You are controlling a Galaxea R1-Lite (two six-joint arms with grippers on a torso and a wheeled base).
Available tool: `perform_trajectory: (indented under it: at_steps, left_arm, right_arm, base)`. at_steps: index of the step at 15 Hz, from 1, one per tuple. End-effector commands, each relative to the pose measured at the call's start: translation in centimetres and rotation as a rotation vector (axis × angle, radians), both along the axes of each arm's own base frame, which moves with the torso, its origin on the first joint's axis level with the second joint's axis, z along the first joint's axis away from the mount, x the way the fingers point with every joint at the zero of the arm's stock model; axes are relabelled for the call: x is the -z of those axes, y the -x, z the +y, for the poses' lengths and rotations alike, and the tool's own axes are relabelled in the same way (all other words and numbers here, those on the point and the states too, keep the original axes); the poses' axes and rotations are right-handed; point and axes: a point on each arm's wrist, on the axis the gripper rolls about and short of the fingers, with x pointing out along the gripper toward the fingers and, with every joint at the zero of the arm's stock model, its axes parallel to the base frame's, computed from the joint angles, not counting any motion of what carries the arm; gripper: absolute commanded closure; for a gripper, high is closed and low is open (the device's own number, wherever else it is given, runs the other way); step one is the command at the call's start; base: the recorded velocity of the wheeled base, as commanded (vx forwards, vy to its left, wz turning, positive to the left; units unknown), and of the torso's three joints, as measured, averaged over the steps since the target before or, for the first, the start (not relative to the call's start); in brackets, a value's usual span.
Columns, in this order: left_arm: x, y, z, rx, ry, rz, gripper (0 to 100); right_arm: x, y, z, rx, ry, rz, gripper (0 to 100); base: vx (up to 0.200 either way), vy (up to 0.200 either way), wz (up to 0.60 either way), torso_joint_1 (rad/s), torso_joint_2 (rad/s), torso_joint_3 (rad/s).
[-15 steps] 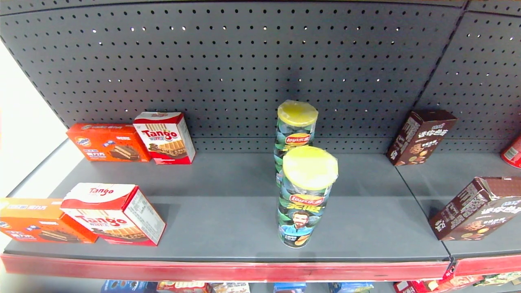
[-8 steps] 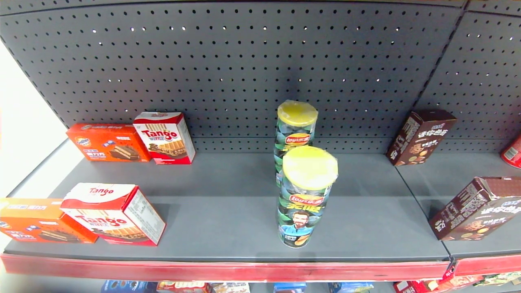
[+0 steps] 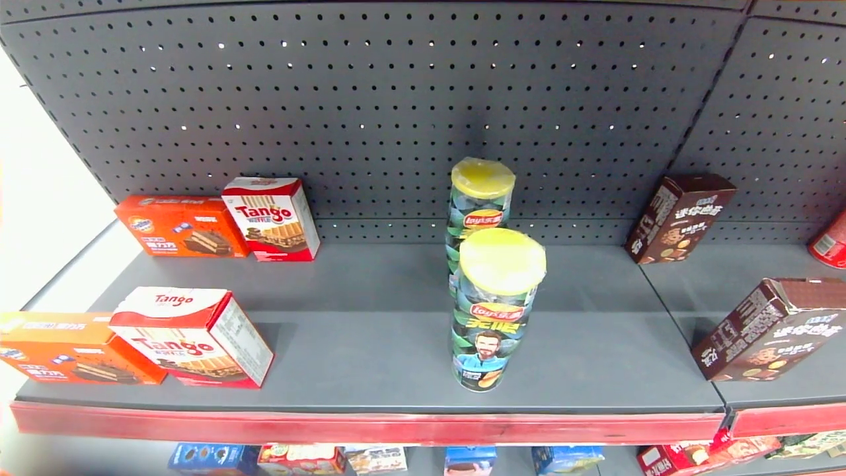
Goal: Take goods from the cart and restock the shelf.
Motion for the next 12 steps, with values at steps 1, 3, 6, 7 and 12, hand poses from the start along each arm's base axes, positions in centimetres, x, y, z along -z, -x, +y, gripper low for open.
perform_trajectory:
  at_steps: [1,3,6,7,12]
  left_arm:
    - [0.00,0.00,0.01,-0.006,0.030,0.001,0]
    - [-0.02,0.00,0.02,-0.011,0.056,0.000,0]
    - [-0.02,0.00,0.02,-0.009,0.053,0.000,0]
    - [-0.02,0.00,0.02,-0.009,0.053,0.000,0]
    - [-0.02,0.00,0.02,-0.011,0.054,0.000,0]
  right_arm:
    - [-0.01,0.00,0.00,0.000,0.000,-0.001,0]
    - [0.01,0.00,0.00,0.000,0.002,0.001,0]
    - [0.00,-0.01,0.00,0.000,0.001,0.002,0]
    - [0.00,-0.01,0.00,0.000,0.001,0.002,0]
    - [0.00,-0.01,0.00,0.000,0.001,0.002,0]
  base:
    - [0.000,0.000,0.00,0.000,0.00,0.000]
    - [0.000,0.000,0.00,0.000,0.00,0.000]
    - [0.000,0.000,0.00,0.000,0.00,0.000]
    - [0.000,0.000,0.00,0.000,0.00,0.000]
    - [0.000,0.000,0.00,0.000,0.00,0.000]
